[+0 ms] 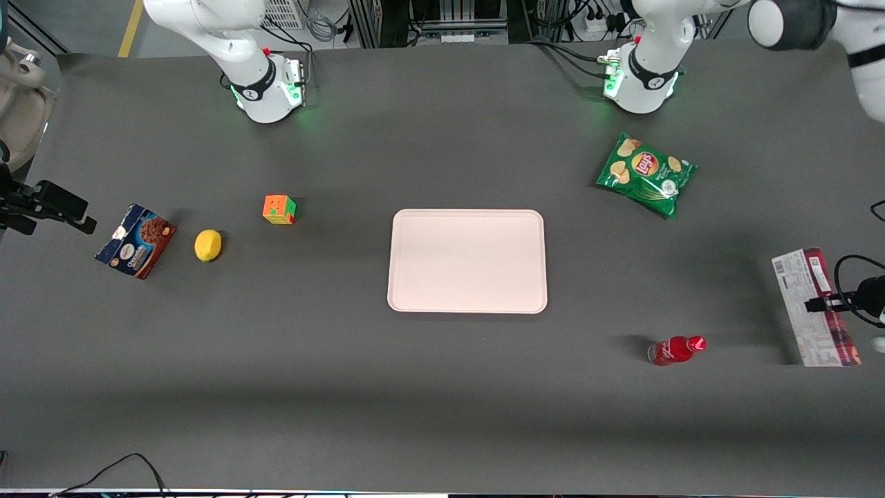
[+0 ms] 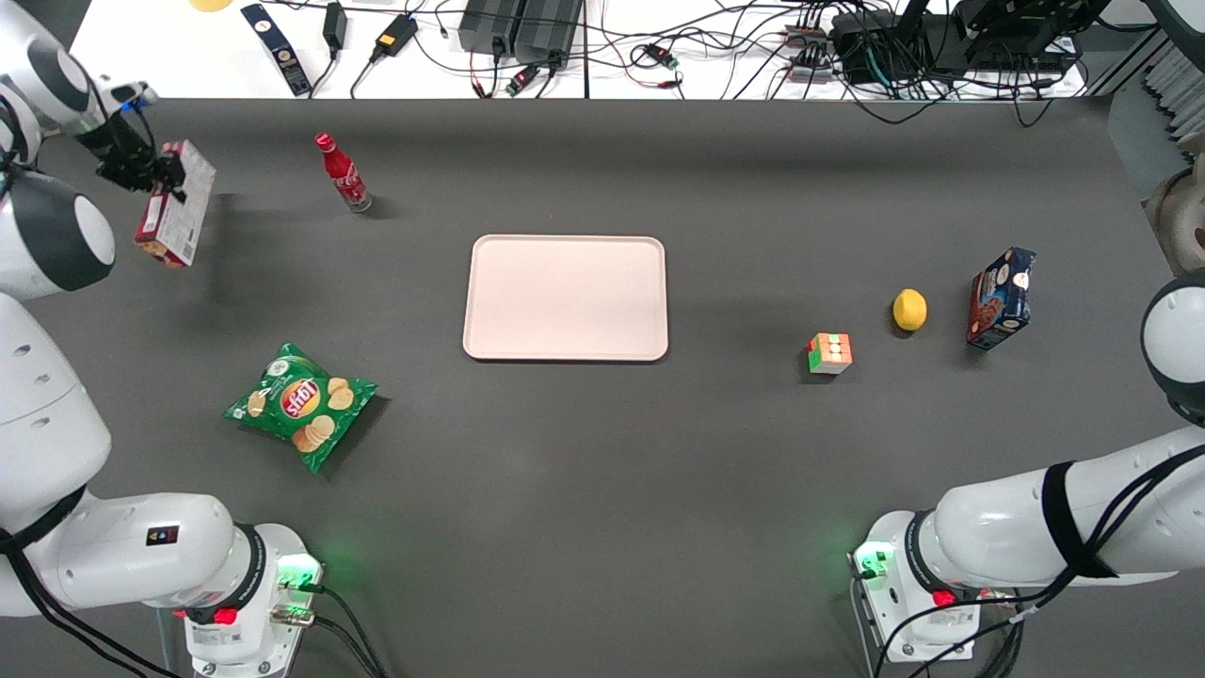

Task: Place red cookie box on tray
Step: 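Carry the held box with the left gripper over the white tray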

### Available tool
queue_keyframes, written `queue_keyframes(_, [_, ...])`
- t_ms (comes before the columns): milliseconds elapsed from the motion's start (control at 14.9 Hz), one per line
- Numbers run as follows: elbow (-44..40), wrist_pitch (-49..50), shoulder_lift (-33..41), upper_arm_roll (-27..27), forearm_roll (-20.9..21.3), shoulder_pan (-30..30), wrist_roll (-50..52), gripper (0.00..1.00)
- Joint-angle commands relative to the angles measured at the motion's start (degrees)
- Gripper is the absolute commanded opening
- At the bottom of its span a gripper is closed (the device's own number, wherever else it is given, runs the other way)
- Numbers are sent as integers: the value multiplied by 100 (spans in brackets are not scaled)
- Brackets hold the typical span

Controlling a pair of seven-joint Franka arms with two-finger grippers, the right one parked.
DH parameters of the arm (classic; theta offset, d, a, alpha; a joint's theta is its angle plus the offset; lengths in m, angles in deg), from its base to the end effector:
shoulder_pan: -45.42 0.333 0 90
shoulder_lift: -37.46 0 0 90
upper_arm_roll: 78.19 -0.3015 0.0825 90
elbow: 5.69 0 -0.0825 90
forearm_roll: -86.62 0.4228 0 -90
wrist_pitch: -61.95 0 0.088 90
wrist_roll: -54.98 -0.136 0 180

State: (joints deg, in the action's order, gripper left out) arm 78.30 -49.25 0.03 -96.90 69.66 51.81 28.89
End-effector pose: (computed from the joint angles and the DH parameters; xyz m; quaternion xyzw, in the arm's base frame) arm 0.6736 0.2538 0.2413 0.9965 0.0303 -0.0484 0.0604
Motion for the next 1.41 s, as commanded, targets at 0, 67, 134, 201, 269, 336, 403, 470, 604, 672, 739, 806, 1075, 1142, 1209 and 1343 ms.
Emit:
queue_keyframes(0, [145,975,823,235,18,-348,-353,9])
queue_keyframes(67, [153,1204,1043,375,27,-428,-318,9])
queue_keyframes(134, [162,1380,1245,481,27,-524,-282,9])
queue_keyframes(201, [171,1452,1421,578,62,-638,-273,10])
queue_keyframes(269, [180,1452,1597,674,192,-779,-265,10])
queue_keyframes(336, [180,1461,1746,814,411,-910,-90,11])
queue_keyframes(403, [188,1496,1905,1068,579,-955,346,10])
queue_keyframes(470, [197,1627,2019,1366,737,-1008,882,10])
queue_keyframes(604, [311,1716,2204,1894,861,-1139,1744,10])
queue_keyframes(672, [407,1672,2283,2114,905,-1219,2218,10])
queue_keyframes(739, [504,1655,2301,2360,906,-1280,2832,10])
queue_keyframes(806, [583,1594,2302,2641,906,-1298,3438,10])
queue_keyframes(1075, [1539,288,2380,3494,914,-1430,4945,10])
queue_keyframes(1142, [1942,-282,2459,3679,932,-1448,5182,10])
queue_keyframes(1209, [2355,-862,2503,3794,984,-1509,5420,10])
queue_keyframes(1343, [2963,-1734,2478,4040,1046,-1545,5720,10])
